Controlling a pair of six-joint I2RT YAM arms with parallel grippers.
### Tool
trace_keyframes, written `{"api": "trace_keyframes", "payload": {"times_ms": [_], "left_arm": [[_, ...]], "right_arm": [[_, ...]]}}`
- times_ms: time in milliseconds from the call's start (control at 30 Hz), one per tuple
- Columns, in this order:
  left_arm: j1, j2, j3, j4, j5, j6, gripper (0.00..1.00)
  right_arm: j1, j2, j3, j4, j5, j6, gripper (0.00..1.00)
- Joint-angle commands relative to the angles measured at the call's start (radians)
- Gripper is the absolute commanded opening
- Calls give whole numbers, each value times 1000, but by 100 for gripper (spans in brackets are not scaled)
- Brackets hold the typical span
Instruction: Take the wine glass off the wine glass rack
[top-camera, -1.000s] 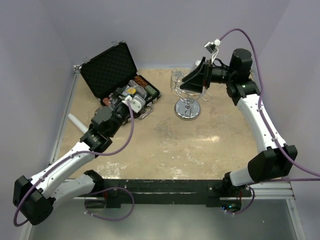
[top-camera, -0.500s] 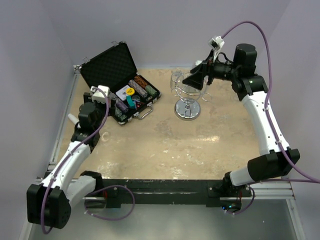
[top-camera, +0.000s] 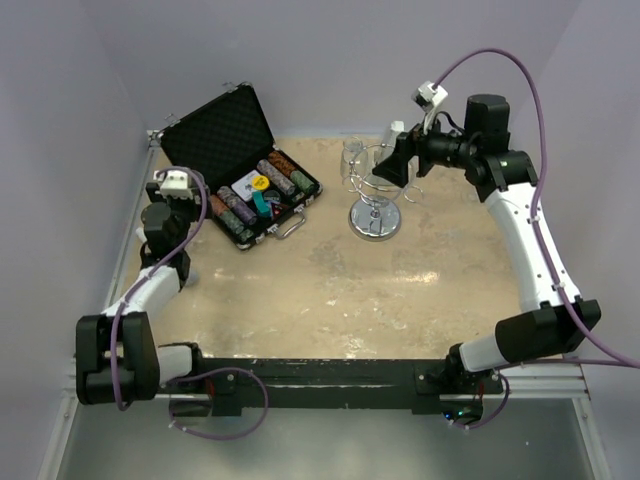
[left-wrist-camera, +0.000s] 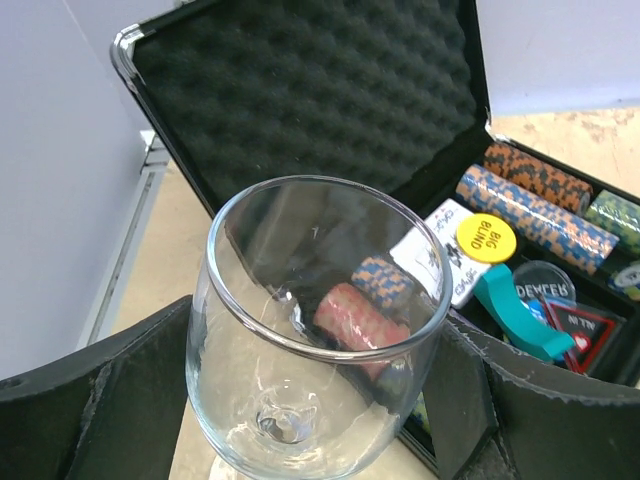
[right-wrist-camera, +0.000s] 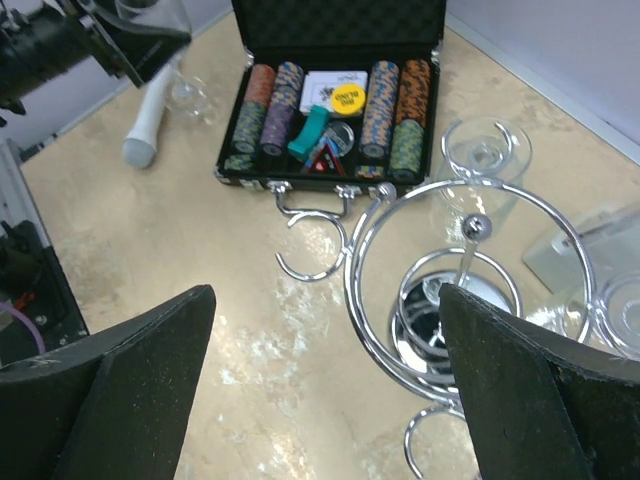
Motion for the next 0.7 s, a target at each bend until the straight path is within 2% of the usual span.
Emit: {"api": "trace_keyframes", "payload": {"times_ms": [0, 200, 400, 667], "left_arm": [[58, 60, 1, 311, 113, -36, 7], [94, 140, 25, 377, 177, -114, 15], [108, 214, 39, 406, 254, -109, 21], [127, 260, 42, 423, 313, -88, 23]], "right_arm": [[-2, -69, 40, -77, 108, -102, 98], [-2, -86, 50, -86, 151, -118, 99], [-2, -103, 47, -117, 173, -145, 99], [-2, -125, 9, -117, 177, -147, 99]]}}
